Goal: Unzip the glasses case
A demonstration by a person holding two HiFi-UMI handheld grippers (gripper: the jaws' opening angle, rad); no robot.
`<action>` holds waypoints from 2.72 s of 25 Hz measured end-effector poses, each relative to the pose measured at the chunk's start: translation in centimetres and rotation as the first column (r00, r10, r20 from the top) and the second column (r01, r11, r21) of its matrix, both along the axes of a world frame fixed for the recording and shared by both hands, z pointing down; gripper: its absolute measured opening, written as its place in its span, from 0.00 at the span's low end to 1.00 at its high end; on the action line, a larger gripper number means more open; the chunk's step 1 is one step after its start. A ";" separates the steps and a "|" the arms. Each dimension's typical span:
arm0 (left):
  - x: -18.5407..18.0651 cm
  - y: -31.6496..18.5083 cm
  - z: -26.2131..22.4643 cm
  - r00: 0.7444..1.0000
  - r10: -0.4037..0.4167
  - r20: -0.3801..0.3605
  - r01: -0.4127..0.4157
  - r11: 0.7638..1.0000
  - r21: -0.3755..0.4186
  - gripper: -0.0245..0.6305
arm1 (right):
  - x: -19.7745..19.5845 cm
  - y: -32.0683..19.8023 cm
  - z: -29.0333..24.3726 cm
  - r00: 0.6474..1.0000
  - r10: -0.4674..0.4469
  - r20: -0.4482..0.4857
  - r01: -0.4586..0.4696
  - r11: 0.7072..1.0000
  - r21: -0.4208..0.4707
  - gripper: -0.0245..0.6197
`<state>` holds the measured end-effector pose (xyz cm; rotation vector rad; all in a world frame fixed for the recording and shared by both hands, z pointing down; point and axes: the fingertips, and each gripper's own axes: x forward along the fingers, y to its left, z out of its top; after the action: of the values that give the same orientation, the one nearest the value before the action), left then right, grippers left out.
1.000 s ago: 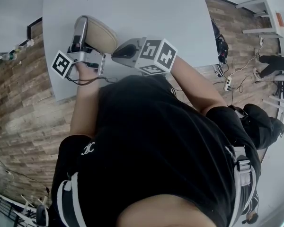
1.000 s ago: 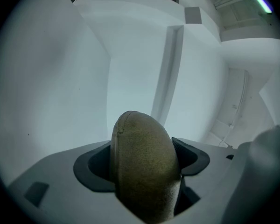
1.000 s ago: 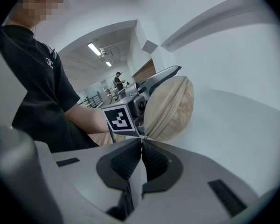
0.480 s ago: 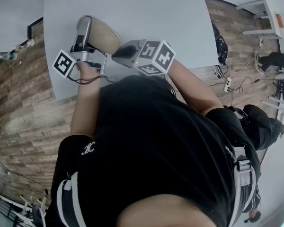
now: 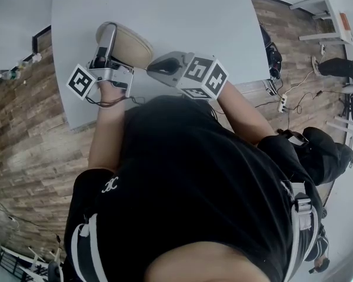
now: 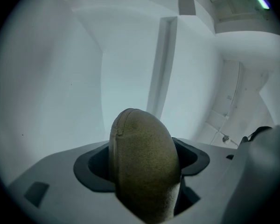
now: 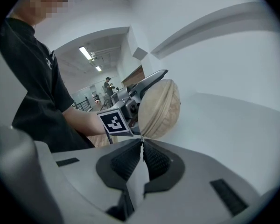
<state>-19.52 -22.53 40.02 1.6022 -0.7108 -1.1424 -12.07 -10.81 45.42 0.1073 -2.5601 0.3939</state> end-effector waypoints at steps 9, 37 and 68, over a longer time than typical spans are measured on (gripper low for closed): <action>-0.2 0.2 -0.3 0.995 -0.022 0.095 0.020 0.999 0.025 0.60 | 2.5 -4.1 -3.2 0.942 0.265 0.204 -0.250 0.963 -0.100 0.45; 6.9 0.7 1.1 0.907 0.230 0.353 -0.242 0.970 -0.012 0.62 | 0.1 -4.8 -2.1 0.936 0.282 0.211 -0.227 0.941 -0.250 0.47; 1.8 0.8 13.3 0.025 0.309 0.951 0.107 0.945 -0.310 0.04 | 8.1 -11.9 13.6 0.775 0.566 -0.280 -0.579 0.814 0.042 0.46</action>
<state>-17.69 -21.70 53.30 1.9793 -1.5465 0.5619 -3.97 -22.68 58.99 0.8847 -2.1842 0.6148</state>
